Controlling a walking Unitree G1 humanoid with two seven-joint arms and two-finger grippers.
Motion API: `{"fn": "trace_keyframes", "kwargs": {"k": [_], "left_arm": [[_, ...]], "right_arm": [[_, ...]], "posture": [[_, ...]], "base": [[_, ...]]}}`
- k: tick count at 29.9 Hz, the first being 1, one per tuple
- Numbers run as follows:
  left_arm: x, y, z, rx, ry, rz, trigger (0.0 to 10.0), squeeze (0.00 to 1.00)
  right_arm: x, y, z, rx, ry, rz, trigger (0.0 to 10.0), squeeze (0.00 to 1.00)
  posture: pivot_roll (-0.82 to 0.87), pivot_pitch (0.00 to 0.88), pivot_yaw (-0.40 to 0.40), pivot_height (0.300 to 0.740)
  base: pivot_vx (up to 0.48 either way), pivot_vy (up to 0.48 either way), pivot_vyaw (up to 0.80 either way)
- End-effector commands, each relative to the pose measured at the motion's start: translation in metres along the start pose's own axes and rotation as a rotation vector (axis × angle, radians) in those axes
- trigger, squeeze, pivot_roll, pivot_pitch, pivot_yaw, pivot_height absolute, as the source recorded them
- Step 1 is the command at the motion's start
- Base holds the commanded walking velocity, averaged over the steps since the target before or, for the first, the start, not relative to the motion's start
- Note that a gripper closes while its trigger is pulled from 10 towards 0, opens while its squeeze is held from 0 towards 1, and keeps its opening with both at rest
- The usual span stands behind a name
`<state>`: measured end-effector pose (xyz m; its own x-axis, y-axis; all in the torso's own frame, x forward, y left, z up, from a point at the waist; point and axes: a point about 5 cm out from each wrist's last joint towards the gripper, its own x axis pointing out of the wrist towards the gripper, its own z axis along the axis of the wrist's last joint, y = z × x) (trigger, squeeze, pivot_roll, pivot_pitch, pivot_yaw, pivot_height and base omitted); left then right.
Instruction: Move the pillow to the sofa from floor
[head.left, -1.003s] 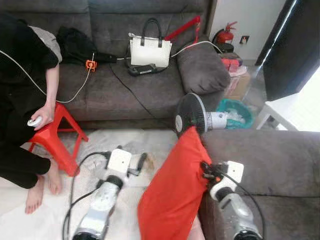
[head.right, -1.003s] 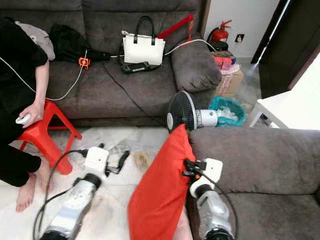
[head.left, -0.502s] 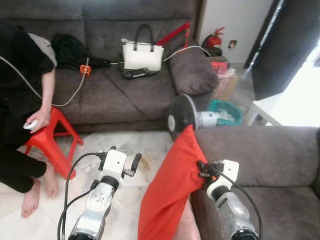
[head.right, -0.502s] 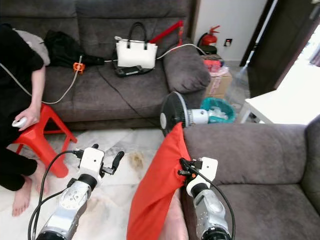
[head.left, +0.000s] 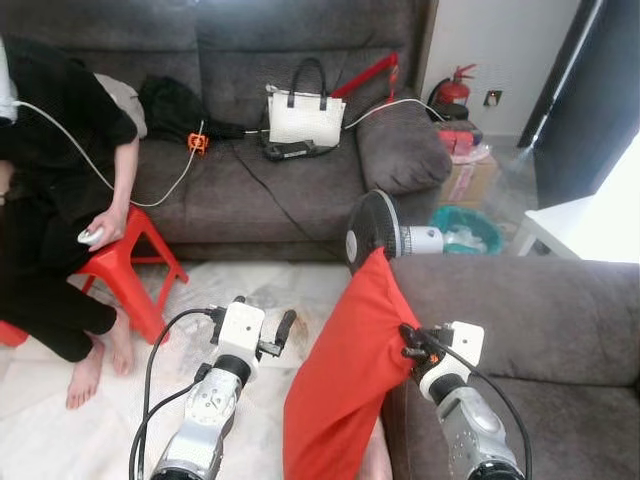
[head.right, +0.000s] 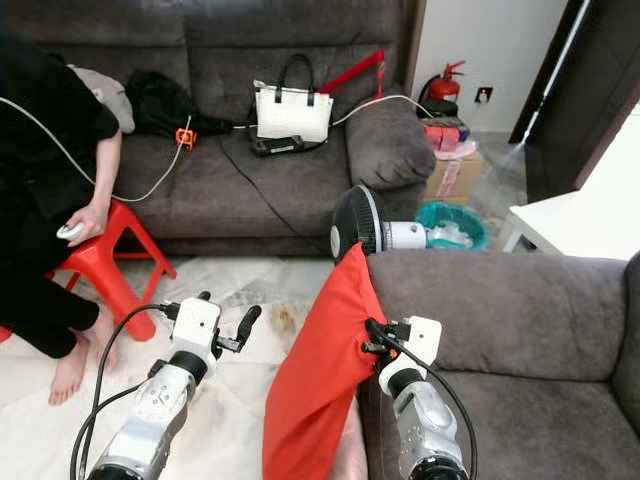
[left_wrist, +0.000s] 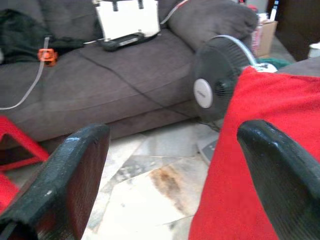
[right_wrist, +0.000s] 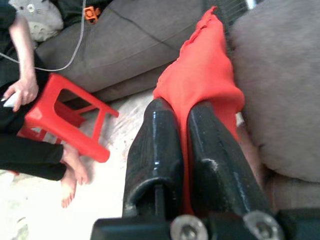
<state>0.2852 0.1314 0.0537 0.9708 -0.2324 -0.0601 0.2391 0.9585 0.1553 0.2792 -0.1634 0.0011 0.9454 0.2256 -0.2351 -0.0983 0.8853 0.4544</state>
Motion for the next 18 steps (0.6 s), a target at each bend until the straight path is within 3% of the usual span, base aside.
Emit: {"fn": "trace_keyframes", "kwargs": {"k": [1,18], "left_arm": [[-0.0013,0.0063,-0.0017,-0.005,0.007,0.016,10.0,0.0],[-0.0013,0.0073,-0.0019,-0.008,0.008,0.015,10.0,0.0]], "right_arm": [[0.012,0.0085,0.0322,-0.039,-0.136,0.043,10.0,0.0],[0.012,0.0074,0.0313,-0.029,-0.136,0.032,10.0,0.0]], "posture": [[0.14,0.0,-0.054,0.74],[0.14,0.0,-0.052,0.74]], "base": [[0.0,0.48,0.0],[0.0,0.42,0.0]]}}
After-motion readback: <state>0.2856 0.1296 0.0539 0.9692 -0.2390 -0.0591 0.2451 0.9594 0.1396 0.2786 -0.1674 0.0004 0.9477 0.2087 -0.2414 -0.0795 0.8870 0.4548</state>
